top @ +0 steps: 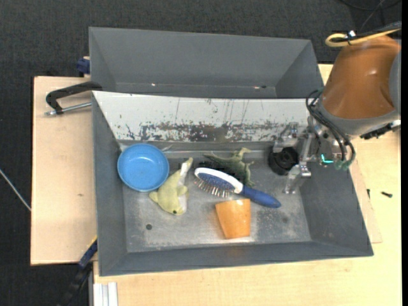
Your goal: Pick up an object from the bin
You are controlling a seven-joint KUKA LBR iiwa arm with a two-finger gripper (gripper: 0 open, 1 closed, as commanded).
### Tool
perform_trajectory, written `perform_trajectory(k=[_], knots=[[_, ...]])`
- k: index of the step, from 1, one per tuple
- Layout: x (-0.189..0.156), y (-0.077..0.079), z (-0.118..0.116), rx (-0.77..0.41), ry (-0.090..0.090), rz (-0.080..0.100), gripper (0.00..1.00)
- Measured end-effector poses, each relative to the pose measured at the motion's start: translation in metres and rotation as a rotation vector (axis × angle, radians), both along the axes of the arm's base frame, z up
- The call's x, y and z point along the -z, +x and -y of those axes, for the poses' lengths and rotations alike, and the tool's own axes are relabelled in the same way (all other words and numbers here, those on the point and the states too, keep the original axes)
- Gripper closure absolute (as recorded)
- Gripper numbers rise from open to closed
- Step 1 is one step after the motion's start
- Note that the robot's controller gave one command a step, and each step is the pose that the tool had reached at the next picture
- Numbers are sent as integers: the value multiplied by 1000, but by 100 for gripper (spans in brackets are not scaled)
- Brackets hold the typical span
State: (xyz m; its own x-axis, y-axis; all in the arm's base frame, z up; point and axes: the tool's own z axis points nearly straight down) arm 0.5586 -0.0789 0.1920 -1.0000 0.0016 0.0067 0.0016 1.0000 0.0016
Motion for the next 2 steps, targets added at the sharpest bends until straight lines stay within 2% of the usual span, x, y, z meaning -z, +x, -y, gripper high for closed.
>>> perform_trajectory(k=[1,2], knots=[[122,-20,-33,98,-2,13,0],[119,-18,-32,98,-3,14,0]])
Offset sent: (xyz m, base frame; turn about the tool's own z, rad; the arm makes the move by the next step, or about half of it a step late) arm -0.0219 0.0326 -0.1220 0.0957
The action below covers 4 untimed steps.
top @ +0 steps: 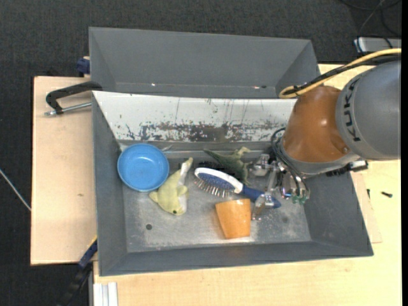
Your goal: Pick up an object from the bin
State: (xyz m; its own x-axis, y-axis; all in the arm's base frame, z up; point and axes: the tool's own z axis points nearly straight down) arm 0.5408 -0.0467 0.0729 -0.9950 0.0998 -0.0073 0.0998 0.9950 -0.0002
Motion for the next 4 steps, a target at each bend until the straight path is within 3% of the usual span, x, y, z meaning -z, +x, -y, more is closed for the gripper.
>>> perform_trajectory(k=[3,4], knots=[[-3,4,-1,-2,1,-2,0],[-3,4,-1,-1,1,-2,100]])
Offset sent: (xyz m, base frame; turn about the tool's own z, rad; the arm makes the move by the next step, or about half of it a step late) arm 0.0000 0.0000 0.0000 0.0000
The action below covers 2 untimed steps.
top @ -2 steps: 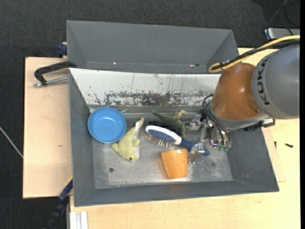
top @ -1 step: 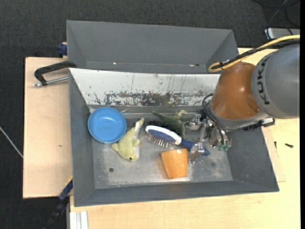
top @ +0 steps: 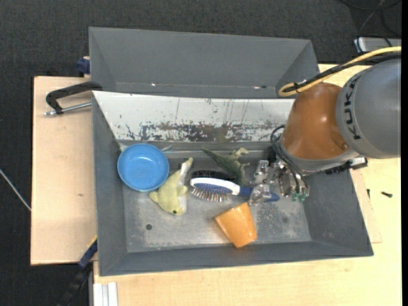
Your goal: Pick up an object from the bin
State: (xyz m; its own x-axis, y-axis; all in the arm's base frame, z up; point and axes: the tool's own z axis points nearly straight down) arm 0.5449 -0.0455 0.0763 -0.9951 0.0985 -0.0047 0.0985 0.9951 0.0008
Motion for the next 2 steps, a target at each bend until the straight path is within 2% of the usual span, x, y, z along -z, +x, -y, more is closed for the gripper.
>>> perform_trajectory(k=[2], knots=[[-63,4,-1,-1,0,4,100]])
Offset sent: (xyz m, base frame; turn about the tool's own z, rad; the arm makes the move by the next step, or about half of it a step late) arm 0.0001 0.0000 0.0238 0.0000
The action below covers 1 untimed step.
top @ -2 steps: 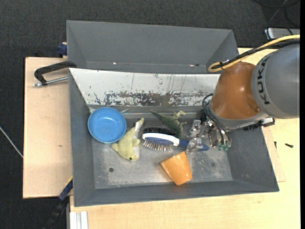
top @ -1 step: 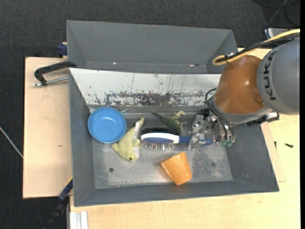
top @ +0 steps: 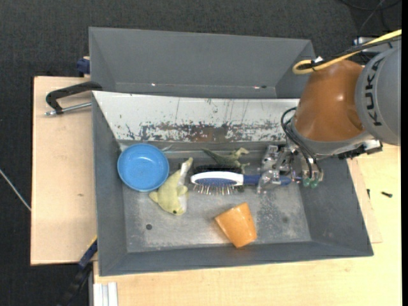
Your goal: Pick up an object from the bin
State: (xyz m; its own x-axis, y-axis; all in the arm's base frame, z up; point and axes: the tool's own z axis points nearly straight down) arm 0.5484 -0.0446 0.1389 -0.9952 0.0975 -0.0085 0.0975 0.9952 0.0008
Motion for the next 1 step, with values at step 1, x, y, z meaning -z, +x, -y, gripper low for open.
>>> perform_trajectory(k=[1], knots=[[-26,2,0,-1,0,0,100]])
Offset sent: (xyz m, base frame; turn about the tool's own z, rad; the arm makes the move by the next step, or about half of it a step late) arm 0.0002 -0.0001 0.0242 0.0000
